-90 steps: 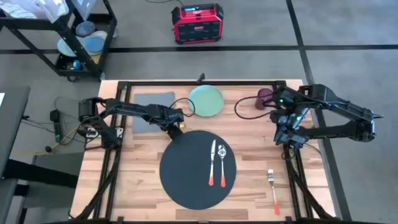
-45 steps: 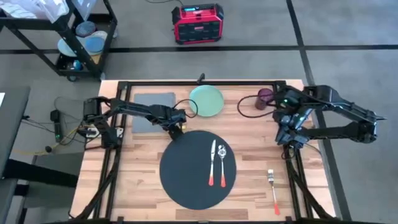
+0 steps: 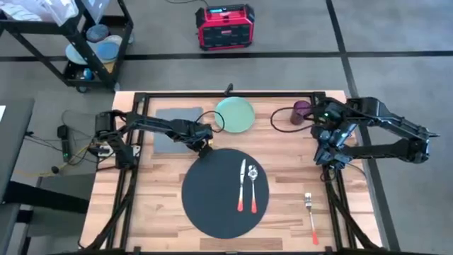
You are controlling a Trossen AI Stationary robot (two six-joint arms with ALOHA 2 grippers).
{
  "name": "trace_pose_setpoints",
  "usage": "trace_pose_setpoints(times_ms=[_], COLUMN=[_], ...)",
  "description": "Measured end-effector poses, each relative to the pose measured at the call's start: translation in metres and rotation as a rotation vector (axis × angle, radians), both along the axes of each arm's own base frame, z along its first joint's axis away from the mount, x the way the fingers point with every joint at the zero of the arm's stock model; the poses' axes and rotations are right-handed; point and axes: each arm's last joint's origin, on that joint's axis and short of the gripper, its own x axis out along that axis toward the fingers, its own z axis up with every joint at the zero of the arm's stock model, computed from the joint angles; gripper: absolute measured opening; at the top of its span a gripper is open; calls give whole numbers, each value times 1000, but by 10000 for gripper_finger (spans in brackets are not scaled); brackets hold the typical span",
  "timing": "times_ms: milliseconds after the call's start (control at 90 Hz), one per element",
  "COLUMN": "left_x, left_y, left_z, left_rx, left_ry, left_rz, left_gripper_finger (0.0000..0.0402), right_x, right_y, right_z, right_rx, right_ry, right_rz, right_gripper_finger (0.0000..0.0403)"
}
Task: Set table place
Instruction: Fold the gray table napkin
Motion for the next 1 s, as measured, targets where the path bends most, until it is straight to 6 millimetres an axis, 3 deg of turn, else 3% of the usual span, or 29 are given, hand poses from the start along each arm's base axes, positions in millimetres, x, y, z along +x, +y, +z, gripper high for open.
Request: trace_pose_setpoints(times_ms=[400, 644, 800, 1000], left_x=[-29, -43, -58, -69], left_y=[-25, -57, -81, -101], left_z=[65, 43, 29, 30], left_rx=[224, 222, 310, 375], left_ry=[-170, -162, -291, -436], left_rz=[261, 417, 629, 775], left_gripper_finger=[1, 0, 0, 0], right_x=[0, 0, -2, -3], right_y=[0, 0, 1, 1], right_z=[0, 0, 0, 1], right_rx=[-1, 3, 2, -3], right_ry=[0, 7, 2, -6], right_rz=[0, -5, -5, -1], right_gripper_finger=[99, 99, 99, 99])
